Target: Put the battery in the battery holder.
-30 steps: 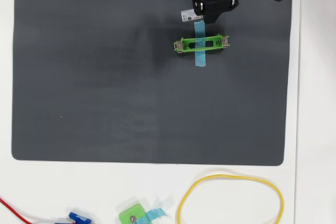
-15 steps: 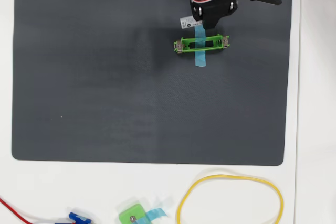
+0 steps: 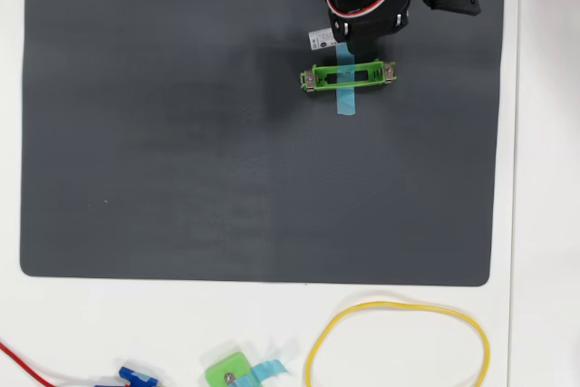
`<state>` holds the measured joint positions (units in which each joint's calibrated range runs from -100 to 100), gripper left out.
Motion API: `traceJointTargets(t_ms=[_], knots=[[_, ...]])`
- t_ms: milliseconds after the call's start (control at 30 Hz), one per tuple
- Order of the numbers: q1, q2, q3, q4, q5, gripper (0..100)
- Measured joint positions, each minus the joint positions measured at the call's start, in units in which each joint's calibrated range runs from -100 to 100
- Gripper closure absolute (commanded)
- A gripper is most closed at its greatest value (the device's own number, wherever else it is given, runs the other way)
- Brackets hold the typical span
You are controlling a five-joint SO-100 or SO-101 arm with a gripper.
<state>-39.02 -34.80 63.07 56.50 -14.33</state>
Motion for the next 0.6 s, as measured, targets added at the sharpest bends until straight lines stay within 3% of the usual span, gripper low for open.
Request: traceJointTargets(t_ms=[600], knots=[[-5.50,0.00,0.00,-2.24,-1.24,100]])
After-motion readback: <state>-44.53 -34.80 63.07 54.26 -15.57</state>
